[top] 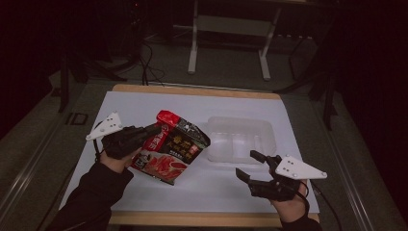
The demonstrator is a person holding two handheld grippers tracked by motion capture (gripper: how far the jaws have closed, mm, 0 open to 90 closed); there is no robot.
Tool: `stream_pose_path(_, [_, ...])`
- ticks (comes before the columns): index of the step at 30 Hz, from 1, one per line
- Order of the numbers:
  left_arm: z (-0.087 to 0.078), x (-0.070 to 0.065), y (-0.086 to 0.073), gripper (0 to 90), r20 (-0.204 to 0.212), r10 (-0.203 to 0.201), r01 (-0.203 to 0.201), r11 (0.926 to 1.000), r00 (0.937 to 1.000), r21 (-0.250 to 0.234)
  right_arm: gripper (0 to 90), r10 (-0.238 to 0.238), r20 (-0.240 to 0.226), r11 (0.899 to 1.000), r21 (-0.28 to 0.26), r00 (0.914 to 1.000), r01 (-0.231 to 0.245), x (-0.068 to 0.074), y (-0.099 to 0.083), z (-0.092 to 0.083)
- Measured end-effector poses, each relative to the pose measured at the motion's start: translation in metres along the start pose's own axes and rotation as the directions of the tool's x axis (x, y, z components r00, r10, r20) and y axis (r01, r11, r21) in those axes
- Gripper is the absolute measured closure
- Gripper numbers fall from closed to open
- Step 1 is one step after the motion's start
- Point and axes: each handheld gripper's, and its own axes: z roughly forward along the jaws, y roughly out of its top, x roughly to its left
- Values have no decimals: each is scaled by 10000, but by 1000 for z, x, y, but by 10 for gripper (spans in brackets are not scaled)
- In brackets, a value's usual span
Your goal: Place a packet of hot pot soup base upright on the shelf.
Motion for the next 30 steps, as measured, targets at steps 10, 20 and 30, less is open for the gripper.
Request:
stream_pose_path(10, [4,-6,-3,885,57,-733,734,9879,9973,-1369,295,-263,-26,9994,-217,9997,262,4,25,17])
stream_pose_path(20, [14,-12,-10,885,536,-984,1055,9827,9937,-1522,273,-88,-82,9992,-387,9999,85,4,43,41])
stream_pose_path(30, [26,-25,-17,884,1254,-1234,1443,9739,9844,-1750,321,283,-688,9995,-124,9972,-292,6,47,65])
